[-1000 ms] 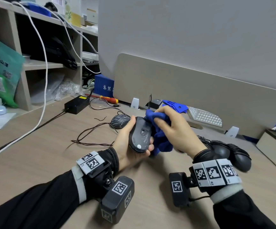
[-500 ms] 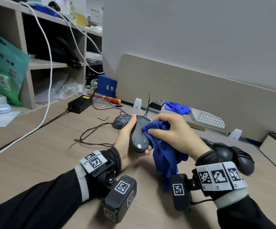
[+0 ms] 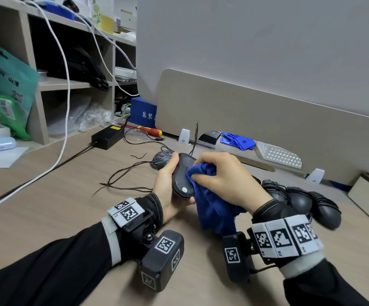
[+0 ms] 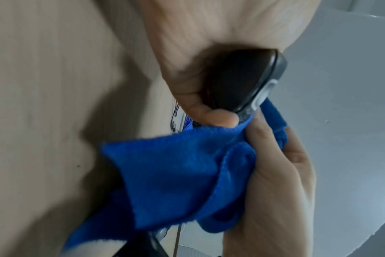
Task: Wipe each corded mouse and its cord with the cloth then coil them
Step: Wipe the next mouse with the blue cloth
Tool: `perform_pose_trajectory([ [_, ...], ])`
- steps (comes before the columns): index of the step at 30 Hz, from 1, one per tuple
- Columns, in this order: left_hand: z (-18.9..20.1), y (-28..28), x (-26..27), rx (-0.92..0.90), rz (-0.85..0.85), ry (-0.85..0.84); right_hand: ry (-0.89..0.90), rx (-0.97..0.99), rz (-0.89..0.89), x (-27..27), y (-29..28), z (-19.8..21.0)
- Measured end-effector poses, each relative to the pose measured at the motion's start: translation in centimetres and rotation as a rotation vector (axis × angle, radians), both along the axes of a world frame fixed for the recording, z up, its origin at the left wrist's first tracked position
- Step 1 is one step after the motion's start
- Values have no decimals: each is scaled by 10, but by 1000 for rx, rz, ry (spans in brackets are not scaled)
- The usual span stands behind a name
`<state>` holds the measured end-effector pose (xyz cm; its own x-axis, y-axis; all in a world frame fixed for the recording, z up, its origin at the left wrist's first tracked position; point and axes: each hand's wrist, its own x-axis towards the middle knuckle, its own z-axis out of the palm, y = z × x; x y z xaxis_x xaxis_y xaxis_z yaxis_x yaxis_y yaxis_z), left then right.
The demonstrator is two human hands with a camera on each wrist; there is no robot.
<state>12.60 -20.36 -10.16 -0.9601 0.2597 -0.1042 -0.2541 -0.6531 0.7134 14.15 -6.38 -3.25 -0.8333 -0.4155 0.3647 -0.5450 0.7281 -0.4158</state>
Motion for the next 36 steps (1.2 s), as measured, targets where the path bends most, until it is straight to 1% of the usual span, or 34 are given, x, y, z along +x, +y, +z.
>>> perform_pose_trajectory([
  [2, 1, -3, 1, 20, -6, -39, -78, 35, 100, 5, -3, 2],
  [3, 3, -3, 3, 29, -8, -45, -90, 37, 106, 5, -3, 2],
  [6, 0, 0, 0, -4, -3, -3, -40, 18, -13, -1, 2, 0],
  [7, 0, 1, 0, -21, 5, 7, -37, 30, -22, -1, 3, 0],
  [10, -2, 0, 0, -34, -11, 7, -83, 77, 92, 4, -1, 2],
  [12, -2, -2, 1, -40, -17, 2, -71, 81, 115, 7, -6, 1],
  [15, -5, 0, -2, -61, -23, 4, -27, -3, 62, 4, -9, -3],
  [17, -7, 1, -4, -47, -24, -3, -17, -21, 45, 3, -9, -4],
  [22, -9, 0, -7, -32, 24, 7, -141, 59, 62, 5, -4, -1],
  [26, -8, 0, -6, -43, -40, 24, -90, -12, 17, 5, -8, -4],
  [30, -11, -1, -7, -41, -60, 18, -121, -88, -43, 3, -13, -9],
  [32, -9, 0, -7, -30, -41, 4, -175, -52, -36, 2, -11, -7],
  [35, -8, 0, -8, -5, 35, 1, -255, 103, 28, 8, -4, -1],
  [36, -10, 0, -9, 9, 43, 4, -258, 125, 45, 9, -3, 0],
])
